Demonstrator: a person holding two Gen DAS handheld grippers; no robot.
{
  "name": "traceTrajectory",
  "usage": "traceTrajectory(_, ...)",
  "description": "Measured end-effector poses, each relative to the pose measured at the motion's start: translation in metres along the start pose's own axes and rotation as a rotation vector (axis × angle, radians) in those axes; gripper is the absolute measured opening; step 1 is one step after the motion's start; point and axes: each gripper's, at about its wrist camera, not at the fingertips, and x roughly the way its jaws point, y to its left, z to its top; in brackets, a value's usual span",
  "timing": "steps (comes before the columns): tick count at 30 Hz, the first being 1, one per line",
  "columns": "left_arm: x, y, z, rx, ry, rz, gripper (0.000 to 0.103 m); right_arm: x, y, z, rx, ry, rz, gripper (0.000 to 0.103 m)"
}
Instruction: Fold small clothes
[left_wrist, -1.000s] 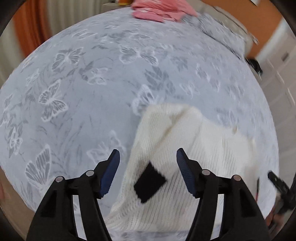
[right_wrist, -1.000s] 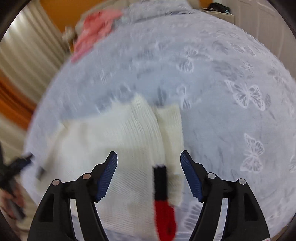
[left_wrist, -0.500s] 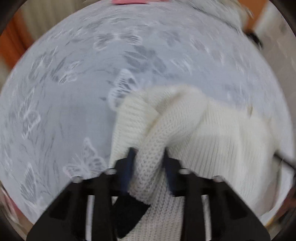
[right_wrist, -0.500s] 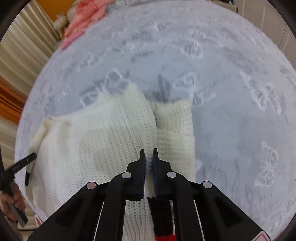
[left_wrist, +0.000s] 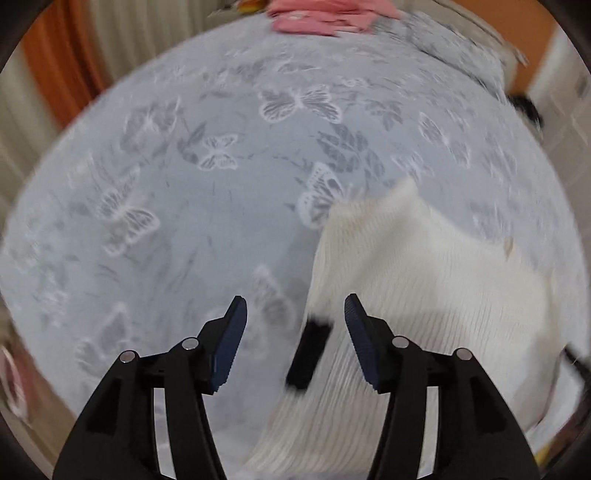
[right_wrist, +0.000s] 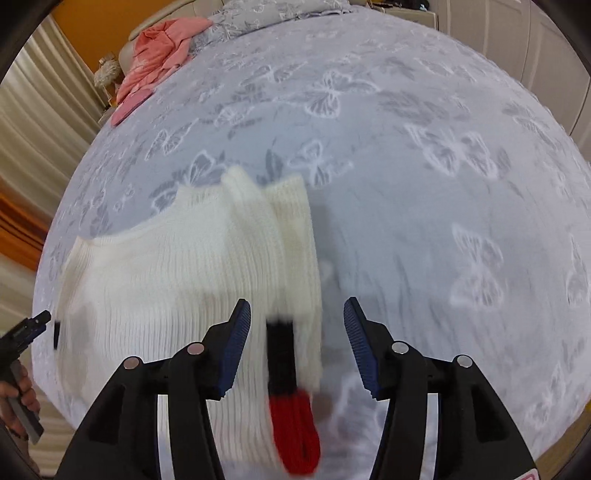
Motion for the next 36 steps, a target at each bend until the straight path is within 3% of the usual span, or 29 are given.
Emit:
traceTrajectory(5, -0.020, -0.020, -0.026, 0.132, 0.009, 0.049, 0.054, -0.016, -0.001, -0.031, 0.007, 0.008, -0.008, 0.054)
traceTrajectory(12, -0.024, -0.029, -0.054, 0.127, 0.042, 0.042, 0.055, -0.017, 0.005, -0.049, -0.001, 0.038, -0.005, 0.063)
traceTrajectory(14, -0.022, -0.028, -0.057, 0.119, 0.050, 0.049, 0.069, -0.014, 0.007, -0.052, -0.009, 0.048, -0.008, 0.066)
traceTrajectory(17, -0.019, -0.014, -0.060, 0.042, 0.074, -0.003, 0.084, -0.006, 0.005, -0.054, -0.005, 0.063, -0.007, 0.072)
traceTrajectory(20, -0.007, 0.014, -0.066, -0.114, 0.122, -0.084, 0.085, 0.006, 0.001, -0.057, 0.013, 0.099, -0.001, 0.074)
traceTrajectory(22, 0.007, 0.026, -0.073, -0.186, 0.166, -0.096, 0.086, 0.015, -0.002, -0.059, 0.035, 0.127, 0.013, 0.075)
traceTrajectory(26, 0.030, 0.036, -0.088, -0.280, 0.250, -0.160, 0.085, 0.028, -0.006, -0.062, 0.114, 0.152, 0.100, 0.073)
traceTrajectory(27, 0.035, 0.037, -0.092, -0.314, 0.267, -0.216, 0.081, 0.030, -0.006, -0.062, 0.137, 0.156, 0.138, 0.059)
traceTrajectory(28, 0.038, 0.037, -0.095, -0.337, 0.277, -0.255, 0.067, 0.032, -0.005, -0.060, 0.154, 0.171, 0.159, 0.026)
traceTrajectory(29, 0.040, 0.036, -0.096, -0.353, 0.290, -0.287, 0.045, 0.032, -0.004, -0.059, 0.167, 0.180, 0.164, 0.014)
traceTrajectory(31, 0.042, 0.038, -0.096, -0.408, 0.325, -0.374, 0.011, 0.016, -0.001, -0.054, 0.171, 0.149, 0.190, 0.012)
traceTrajectory(33, 0.027, 0.045, -0.095, -0.460, 0.304, -0.412, 0.009, -0.013, 0.005, -0.050, 0.121, 0.106, 0.197, 0.012)
traceTrajectory(36, -0.009, 0.049, -0.093, -0.420, 0.276, -0.446, 0.009, -0.055, 0.007, -0.054, 0.050, 0.080, 0.207, 0.010)
